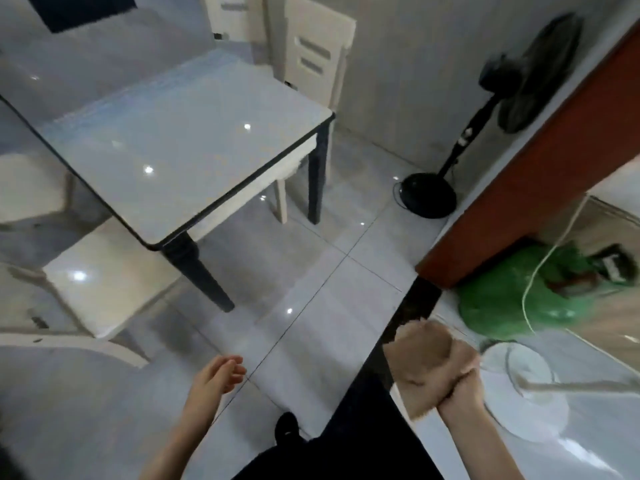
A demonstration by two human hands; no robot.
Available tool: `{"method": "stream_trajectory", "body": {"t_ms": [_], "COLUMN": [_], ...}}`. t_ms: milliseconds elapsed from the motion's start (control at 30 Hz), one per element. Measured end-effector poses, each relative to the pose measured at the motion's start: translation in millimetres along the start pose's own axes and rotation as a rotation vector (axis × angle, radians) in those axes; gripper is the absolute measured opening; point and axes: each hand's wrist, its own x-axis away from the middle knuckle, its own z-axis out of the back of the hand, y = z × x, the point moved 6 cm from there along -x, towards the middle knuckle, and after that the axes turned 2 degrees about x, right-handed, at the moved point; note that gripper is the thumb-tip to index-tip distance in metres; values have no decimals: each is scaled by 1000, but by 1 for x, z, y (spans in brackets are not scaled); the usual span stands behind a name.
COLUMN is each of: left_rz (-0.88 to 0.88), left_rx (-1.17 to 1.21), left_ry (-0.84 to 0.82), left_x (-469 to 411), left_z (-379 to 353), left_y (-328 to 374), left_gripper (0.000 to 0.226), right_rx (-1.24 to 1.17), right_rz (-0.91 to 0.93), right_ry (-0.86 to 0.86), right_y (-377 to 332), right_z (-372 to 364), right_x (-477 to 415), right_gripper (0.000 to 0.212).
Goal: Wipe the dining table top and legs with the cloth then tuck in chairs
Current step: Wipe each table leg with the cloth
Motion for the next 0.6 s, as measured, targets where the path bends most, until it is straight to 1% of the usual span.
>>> {"method": "stream_trajectory", "body": {"t_ms": [33,67,100,133,167,200,233,267,300,333,367,400,433,467,500,533,567,600], "left_rz": [24,36,34,32,30,33,33,35,37,42,43,46,52,61,70,78,82,84], "left_rx": [18,32,39,35,32,33,35,32,29,26,25,25,26,25,24,24,25,28], "left_ry": [-11,-21,-35,-52,-69,-83,-94,-105,-115,-120,-123,-119,-109,-94,-76,-58,-39,-16], "left_x": [-5,-12,-19,-27,-35,-42,-49,-56,-62,-66,-70,-73,-75,-79,-83,-87,-92,-99], "left_z": [-16,-33,-53,-73,-96,-119,-142,-164,-185,-203,-220,-233,-243,-249,-254,-257,-258,-258], "left_y": [5,12,21,31,41,50,59,68,76,83,90,96,100,104,108,112,116,120], "left_gripper": [23,24,25,25,25,25,25,24,23,22,21,21,21,22,22,23,23,23], "right_rx": [3,75,28,-29,-231,-241,-88,-27,-71,-48,35,-8,59,-50,-33,-40,-2,39], "right_rz": [29,58,46,141,144,154,192,138,34,127,208,182,136,64,-6,-55,-59,-35], "right_ry": [73,145,82,8,-110,-114,-40,123,45,30,56,137,197,161,214,239,209,198], "right_y": [-13,-25,-32,-43,-56,-72,-92,-116,-127,-154,-182,-192,-196,-201,-211,-222,-233,-244], "right_z": [23,41,52,66,95,108,103,96,93,90,90,110,128,132,138,130,104,76], "right_x": [-6,-7,-6,-12,-32,-42,-41,-42,-54,-58,-60,-74,-100,-121,-140,-152,-157,-164], "right_gripper": [54,50,47,54,59,58,51,39,27,25,27,29,37,51,71,84,77,54]}}
